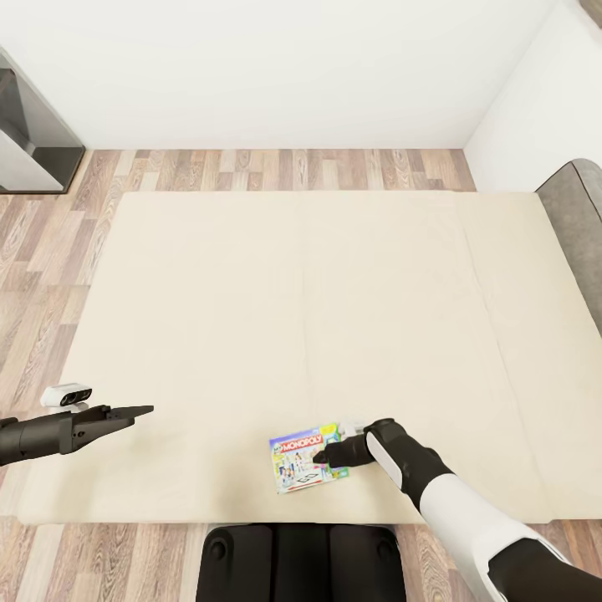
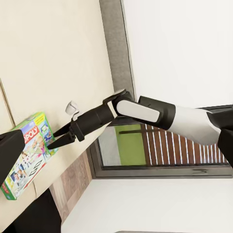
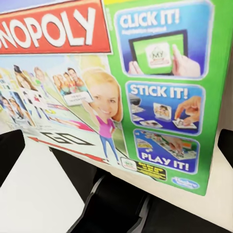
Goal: Put all the toys in the child's room - the three board games (two on the bed and one on the table), the two jigsaw puzzles on the table, and the tennis ball on the table - inside the toy box on the table in the child's room.
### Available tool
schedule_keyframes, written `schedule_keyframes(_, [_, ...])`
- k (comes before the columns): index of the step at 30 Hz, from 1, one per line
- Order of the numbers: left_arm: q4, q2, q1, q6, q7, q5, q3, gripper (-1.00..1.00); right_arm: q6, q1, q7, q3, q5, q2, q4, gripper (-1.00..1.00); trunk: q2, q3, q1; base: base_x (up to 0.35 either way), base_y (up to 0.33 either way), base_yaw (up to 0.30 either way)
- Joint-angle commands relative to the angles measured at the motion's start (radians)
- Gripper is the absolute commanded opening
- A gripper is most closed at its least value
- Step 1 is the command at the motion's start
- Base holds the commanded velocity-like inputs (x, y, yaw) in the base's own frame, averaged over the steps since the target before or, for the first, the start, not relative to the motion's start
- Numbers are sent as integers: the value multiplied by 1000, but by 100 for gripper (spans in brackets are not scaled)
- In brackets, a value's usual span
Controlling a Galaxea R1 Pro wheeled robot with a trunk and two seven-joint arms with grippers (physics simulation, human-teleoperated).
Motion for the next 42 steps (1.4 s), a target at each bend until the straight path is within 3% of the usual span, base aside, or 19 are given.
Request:
schedule_keyframes(1, [0,0,0,11,-3,0,0,100,3,0,3,2,3,0,-1,100,-2,-1,1,0,0,0])
schedule_keyframes(7, [0,0,0,11,-3,0,0,100,3,1,3,5,3,1,-1,100,-2,-1,1,0,0,0])
schedule_keyframes(15, [0,0,0,11,-3,0,0,100,-12,1,4,40,1,14,-2,100,-2,-1,1,0,0,0])
schedule_keyframes(27, [0,0,0,11,-3,0,0,100,-38,1,63,43,0,16,-2,100,-2,-1,1,0,0,0])
schedule_keyframes(42, [0,0,0,11,-3,0,0,100,-78,9,79,43,-10,24,-2,100,-2,-1,1,0,0,0])
